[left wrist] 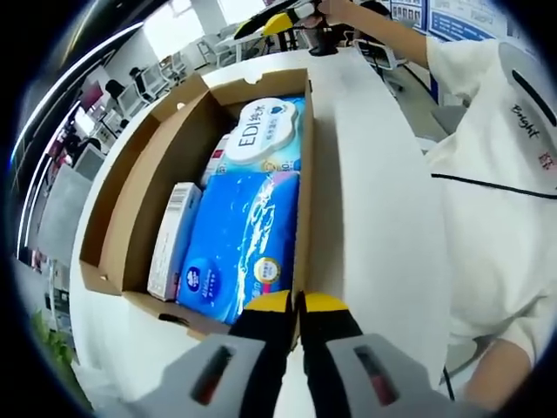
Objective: Operate the shoe box by opening the lid, removing the specified soft item, and placing it in the target area until the item is outside and the box remains undamaged.
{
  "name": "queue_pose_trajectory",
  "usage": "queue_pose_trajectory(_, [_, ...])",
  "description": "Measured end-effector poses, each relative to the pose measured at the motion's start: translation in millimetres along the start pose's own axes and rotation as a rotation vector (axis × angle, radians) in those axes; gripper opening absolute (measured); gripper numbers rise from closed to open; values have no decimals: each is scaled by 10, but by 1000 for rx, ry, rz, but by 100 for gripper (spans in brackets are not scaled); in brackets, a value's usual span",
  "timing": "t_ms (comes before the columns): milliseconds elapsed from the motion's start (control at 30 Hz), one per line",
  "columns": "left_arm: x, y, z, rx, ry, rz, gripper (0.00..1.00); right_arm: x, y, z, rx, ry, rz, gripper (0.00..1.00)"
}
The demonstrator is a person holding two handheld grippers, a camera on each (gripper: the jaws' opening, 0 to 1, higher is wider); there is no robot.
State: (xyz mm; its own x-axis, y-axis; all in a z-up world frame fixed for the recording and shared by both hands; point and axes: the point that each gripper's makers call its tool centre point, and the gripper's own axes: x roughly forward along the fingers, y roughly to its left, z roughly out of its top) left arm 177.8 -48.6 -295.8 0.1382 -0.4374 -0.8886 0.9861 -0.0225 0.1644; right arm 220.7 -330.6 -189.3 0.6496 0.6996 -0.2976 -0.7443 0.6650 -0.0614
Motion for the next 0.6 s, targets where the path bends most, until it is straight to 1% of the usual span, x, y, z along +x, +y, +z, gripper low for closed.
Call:
queue_pose_trajectory(33, [1, 0, 1, 8, -1, -4, 2, 35, 55, 10, -16, -3, 24, 49])
queue_pose_trajectory(67, [1, 0, 2, 16, -5, -12, 2, 76, 72, 10, -14, 10, 21, 49])
queue_pose_trajectory(133, [0, 4, 0, 12, -14, -21, 2, 117, 111, 38, -23, 15, 35, 48])
queue_pose_trajectory(200, [4, -3, 4, 26, -21, -24, 2, 143, 194, 59, 3, 44, 83, 45])
queue_pose_trajectory(333, [8, -9, 8, 34, -21, -24, 2, 175, 214, 122, 1, 56, 106, 46])
queue_pose_trajectory(400, [13, -17, 7, 32, -11, -23, 2, 210, 245, 139, -29, 74, 129, 48])
queue_pose_trajectory(533, [24, -21, -1, 48, 16, -17, 2, 256, 264, 111, -83, 134, 134, 50])
queue_pose_trajectory(600, [25, -17, -8, 44, 20, -17, 2, 268, 297, 143, -89, 134, 146, 50])
